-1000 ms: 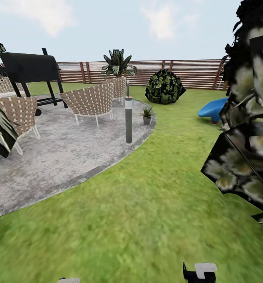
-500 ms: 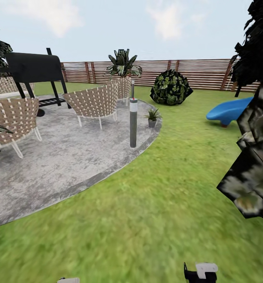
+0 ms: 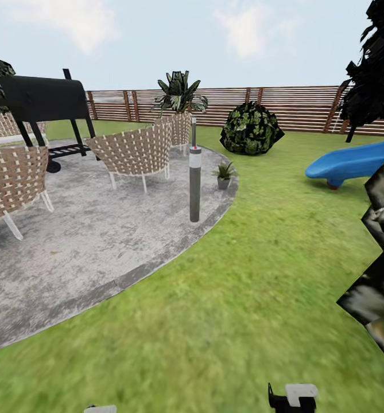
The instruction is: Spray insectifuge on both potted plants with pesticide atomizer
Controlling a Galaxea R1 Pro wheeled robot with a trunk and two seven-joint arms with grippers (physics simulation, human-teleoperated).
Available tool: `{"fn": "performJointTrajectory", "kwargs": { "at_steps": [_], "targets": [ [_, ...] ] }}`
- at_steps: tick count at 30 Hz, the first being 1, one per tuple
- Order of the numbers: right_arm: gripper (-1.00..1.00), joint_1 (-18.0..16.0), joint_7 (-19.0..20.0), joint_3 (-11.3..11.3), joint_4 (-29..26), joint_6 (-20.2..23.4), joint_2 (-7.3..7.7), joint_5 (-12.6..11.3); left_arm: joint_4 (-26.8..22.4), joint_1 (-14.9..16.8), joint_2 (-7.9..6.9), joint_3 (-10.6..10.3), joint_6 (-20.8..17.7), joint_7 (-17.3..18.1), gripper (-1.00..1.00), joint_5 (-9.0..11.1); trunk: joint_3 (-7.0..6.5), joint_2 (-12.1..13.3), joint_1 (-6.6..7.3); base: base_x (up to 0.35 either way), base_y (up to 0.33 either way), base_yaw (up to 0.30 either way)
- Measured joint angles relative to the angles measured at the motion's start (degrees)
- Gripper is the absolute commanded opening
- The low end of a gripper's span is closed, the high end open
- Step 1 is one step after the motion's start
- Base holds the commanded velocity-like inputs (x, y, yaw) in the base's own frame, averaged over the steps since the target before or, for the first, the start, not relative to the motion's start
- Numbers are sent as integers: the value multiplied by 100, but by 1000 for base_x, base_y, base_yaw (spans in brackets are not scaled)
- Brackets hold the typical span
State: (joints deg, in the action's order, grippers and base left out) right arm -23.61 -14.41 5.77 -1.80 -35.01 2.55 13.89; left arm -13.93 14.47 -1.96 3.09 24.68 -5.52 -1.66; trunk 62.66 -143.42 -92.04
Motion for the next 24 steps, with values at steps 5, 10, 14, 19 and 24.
{"fn": "performJointTrajectory", "kwargs": {
  "at_steps": [5, 10, 14, 19, 24],
  "targets": [
    [100, 0, -3, 0, 0, 0, 0, 0, 0, 0, 0, 0, 0, 0, -100, 0, 0, 0, 0, 339, 0, 0],
    [100, 0, -6, -4, -1, -1, 0, 0, 0, 0, 0, -1, 0, 0, -100, 0, 0, 0, 0, 339, -33, 0],
    [100, 0, -6, -2, -2, -1, 0, 0, 1, 0, 0, -1, 0, 1, -100, 0, 0, 0, 0, 339, -93, 0],
    [100, 0, -6, 0, -1, 0, 0, -3, 0, 0, 0, 0, 0, 0, -100, 0, 0, 0, 0, 339, -67, 0],
    [100, 0, -6, 1, -2, 0, -4, -8, 0, 0, 0, 0, 0, 1, -100, 0, 0, 0, 0, 339, -6, 0]
  ]
}}
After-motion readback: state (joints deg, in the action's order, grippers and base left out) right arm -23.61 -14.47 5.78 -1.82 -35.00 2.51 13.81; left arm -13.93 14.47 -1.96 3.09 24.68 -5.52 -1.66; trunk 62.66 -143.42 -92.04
